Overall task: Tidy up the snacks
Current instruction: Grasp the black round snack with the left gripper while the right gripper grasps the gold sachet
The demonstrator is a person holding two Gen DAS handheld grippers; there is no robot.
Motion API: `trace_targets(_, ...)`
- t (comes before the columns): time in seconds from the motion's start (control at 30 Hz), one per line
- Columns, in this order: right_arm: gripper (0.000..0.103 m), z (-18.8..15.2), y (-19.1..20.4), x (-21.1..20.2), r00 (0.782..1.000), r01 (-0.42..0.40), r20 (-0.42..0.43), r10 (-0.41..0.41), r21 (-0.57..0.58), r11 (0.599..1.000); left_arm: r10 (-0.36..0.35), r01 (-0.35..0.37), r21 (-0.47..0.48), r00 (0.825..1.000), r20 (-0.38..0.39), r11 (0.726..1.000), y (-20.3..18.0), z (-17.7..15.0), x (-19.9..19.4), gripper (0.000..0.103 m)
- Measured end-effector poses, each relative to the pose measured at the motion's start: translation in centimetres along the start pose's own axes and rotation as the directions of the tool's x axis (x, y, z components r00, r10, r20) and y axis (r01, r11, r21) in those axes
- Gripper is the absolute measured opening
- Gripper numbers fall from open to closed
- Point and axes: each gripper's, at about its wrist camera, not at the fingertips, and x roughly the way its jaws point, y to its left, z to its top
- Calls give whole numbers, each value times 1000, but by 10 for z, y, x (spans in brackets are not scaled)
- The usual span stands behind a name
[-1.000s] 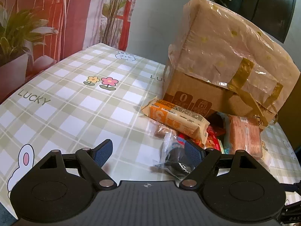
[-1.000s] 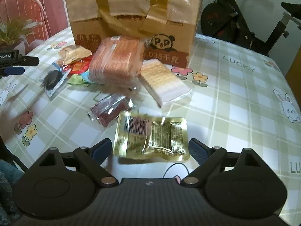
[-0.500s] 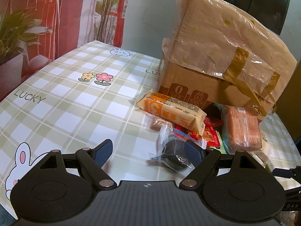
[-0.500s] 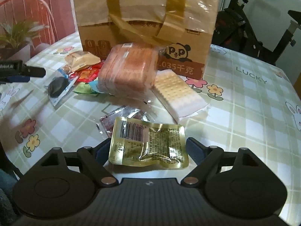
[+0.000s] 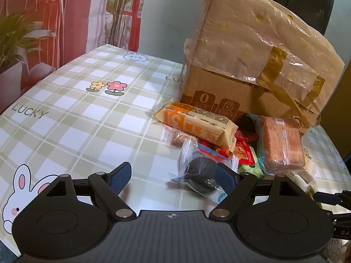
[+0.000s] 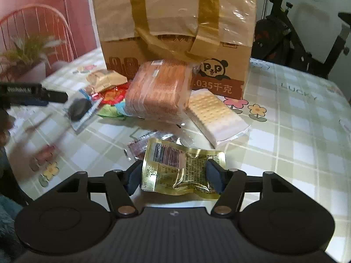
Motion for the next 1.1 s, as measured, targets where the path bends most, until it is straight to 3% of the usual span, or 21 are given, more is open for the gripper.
trace_targets(0.13,52,1,0,-2,1000,-9,10,9,12,1000,-7,7,7,1000,-5,1000,-1,-1,1,85)
trace_targets(0.23,51,1,-1,-3,1000,-15,20,15,27,1000,-12,12,12,1000,-14,1000,-2,-2,2,85)
trace_targets(0.63,22,6,-2,-13,997,-12,74,10,27,1000,-37,42,87,998,-60,995,-15,1,19,85)
trace_targets(0.9,21,5,-2,-14,997,-13,74,11,27,1000,-31,42,174,997,-65,984,-31,3,35,84)
trace_targets(0.97,21,4,-3,-15,997,-10,76,8,28,1000,-57,65,166,997,-50,984,-28,1,32,71)
trace_targets(1.1,21,4,-5,-17,997,-5,79,2,40,999,-65,68,158,998,-22,985,-23,-3,22,61)
